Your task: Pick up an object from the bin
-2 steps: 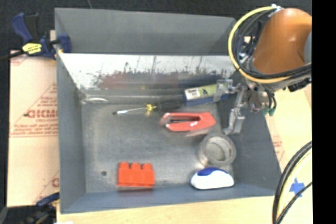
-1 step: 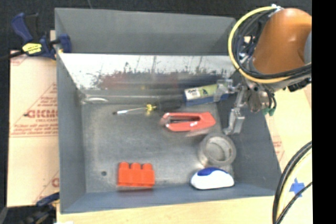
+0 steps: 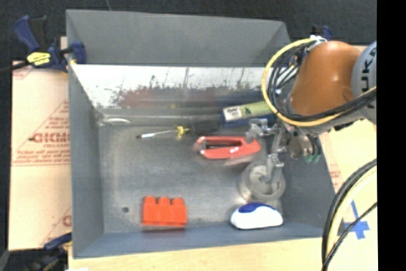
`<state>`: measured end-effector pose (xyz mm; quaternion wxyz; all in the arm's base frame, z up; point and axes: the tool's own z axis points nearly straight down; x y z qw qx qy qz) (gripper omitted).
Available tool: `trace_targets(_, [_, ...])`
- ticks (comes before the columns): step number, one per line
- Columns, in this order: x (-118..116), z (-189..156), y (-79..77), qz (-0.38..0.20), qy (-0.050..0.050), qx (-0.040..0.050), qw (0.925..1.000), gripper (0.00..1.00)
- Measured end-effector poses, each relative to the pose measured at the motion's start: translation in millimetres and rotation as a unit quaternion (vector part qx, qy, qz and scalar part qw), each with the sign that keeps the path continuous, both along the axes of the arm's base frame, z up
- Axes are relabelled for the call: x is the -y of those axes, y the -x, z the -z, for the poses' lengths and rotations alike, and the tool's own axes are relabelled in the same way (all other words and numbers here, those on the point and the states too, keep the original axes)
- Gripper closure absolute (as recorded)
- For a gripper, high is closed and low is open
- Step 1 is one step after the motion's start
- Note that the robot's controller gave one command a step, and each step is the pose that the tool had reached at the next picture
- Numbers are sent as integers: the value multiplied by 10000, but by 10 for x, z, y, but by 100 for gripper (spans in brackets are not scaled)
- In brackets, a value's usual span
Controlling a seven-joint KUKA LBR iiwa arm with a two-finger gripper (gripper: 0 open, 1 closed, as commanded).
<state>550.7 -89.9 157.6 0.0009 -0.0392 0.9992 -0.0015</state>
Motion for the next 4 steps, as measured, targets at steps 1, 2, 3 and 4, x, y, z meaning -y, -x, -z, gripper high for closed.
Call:
trace_targets(1, [101,125,-99,23,13,49,10000,0])
trace_targets(2, [-58,805,-86,278,4,87,9996,0])
trace_targets(3, [-68,840,-236,77,34,141,9999,0])
trace_targets(4, [-26,845,-279,413,7,135,9991,0])
